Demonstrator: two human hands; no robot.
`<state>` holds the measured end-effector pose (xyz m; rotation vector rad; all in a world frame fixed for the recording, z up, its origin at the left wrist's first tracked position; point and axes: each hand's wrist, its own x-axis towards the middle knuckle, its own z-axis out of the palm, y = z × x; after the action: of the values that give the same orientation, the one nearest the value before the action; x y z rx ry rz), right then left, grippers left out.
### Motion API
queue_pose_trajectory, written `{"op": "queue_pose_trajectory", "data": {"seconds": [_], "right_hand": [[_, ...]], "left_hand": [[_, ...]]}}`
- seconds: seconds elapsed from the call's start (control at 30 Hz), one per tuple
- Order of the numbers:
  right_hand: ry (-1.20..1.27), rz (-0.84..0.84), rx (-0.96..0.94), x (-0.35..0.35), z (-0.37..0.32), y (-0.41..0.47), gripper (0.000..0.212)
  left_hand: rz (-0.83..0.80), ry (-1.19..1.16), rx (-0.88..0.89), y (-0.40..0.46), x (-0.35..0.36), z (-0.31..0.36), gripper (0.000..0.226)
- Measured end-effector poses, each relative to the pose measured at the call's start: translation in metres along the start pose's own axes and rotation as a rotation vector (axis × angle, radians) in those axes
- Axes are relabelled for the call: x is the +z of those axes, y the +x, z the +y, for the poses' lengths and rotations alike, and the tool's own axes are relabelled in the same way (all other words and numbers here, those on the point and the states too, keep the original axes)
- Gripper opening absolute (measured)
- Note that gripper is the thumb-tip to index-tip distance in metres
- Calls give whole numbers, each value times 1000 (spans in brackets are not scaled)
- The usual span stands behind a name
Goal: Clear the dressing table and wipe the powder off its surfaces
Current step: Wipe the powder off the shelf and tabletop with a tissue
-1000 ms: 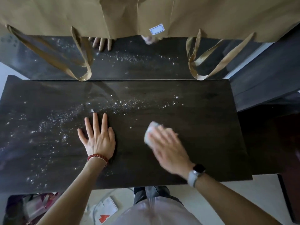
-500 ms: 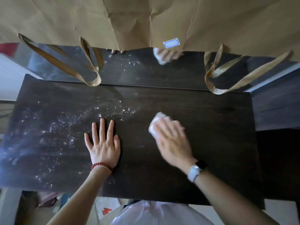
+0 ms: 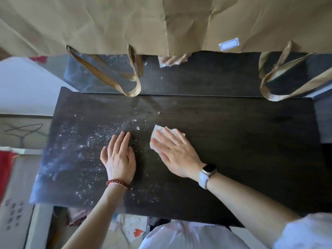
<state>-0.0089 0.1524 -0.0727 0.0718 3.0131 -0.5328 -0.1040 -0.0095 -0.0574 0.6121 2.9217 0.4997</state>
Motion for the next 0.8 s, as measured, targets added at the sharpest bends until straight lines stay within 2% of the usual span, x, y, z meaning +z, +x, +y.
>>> {"op": "queue_pose_trajectory", "data": {"seconds": [0.03,0.07,0.13,0.2,0.27,0.33,0.43,0.57,0.67,0.73,0.8], "right_hand": [[-25,33,17,-3,10,-15,43],[-59,83,114,-7,22,-26,39],[-94,125,477,-16,43,-30,37],[-14,178,873,-19,45,-7,46],[92,257,1066,-17,29,34,52],[137,276,1059,-10,4,79,54],[95,284,881,10,-48,139,53],[-23,213,442,27,-111,171,41],[-23,94,193,33,-116,141,41],[-18,29,223,32,-98,102,47],[-44,60,471,25,-67,74,49]], "left_hand": [[3,15,-7,3,-5,-12,47],[-7,38,-9,6,-8,-24,48],[-34,79,-20,12,-13,-47,52],[-68,98,-38,17,-16,-66,55],[-89,91,-47,21,-20,-82,53],[-111,95,-40,26,-23,-97,53],[-145,137,-8,37,-29,-123,55],[-160,150,12,45,-29,-143,56],[-162,150,34,44,-27,-144,57],[-163,159,39,45,-28,-143,56],[-157,175,37,44,-28,-142,57]]}}
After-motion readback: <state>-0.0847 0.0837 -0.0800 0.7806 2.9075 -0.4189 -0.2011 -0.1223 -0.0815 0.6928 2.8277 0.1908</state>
